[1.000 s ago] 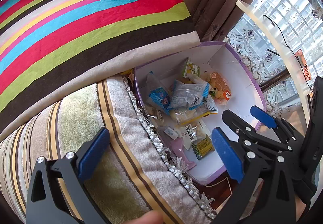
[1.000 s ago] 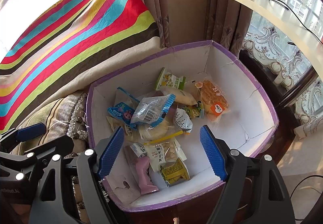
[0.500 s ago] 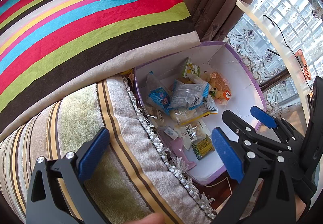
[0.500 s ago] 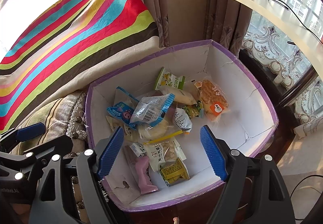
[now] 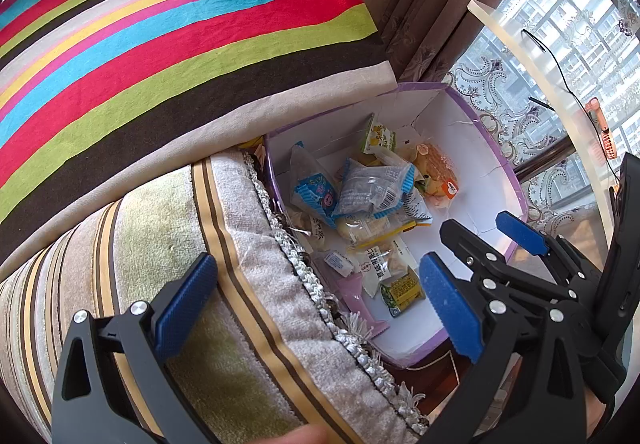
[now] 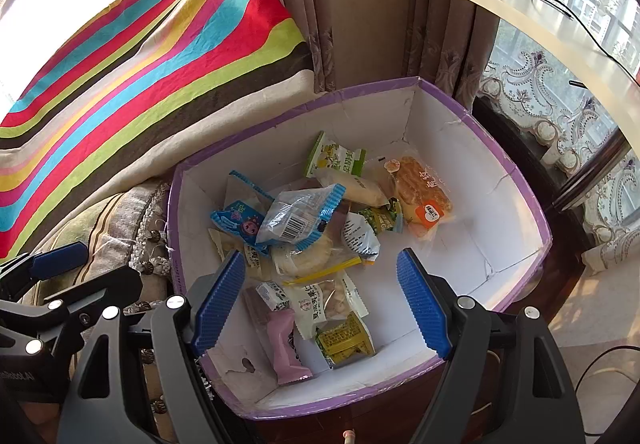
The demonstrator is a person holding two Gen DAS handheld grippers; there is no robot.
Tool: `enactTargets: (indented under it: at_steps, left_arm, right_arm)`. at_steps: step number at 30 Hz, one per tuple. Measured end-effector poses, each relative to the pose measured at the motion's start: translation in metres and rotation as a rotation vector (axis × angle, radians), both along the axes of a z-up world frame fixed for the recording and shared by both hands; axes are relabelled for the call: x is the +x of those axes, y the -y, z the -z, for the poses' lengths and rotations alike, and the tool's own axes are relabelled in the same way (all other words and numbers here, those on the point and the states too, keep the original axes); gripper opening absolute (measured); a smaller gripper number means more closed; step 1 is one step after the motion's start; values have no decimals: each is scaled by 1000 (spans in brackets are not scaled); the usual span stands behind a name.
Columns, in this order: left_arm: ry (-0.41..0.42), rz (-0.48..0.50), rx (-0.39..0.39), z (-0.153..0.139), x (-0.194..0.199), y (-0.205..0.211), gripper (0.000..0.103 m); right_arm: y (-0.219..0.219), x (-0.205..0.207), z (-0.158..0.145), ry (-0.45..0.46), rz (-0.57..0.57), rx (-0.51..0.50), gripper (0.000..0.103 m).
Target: Organize snacks
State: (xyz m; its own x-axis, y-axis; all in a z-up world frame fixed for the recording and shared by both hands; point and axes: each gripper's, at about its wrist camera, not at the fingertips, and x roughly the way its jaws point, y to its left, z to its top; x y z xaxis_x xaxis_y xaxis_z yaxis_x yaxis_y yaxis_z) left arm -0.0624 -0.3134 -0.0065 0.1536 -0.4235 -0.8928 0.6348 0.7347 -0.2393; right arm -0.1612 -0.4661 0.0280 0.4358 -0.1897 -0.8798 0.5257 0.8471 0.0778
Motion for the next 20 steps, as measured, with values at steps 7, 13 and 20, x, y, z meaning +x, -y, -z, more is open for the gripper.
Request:
enactTargets:
  at_steps: [7, 13, 20]
  left_arm:
    - [3, 5, 4, 1, 0, 1, 101]
    - [14, 26, -27, -4, 0, 6, 101]
    - [58, -148, -72, -30, 30, -68, 101]
  right_arm:
    - [0, -1, 1, -1, 2, 1, 76]
    - [-1, -5, 0, -2, 12, -3, 76]
    - [-45, 23, -36, 78, -101, -23, 87]
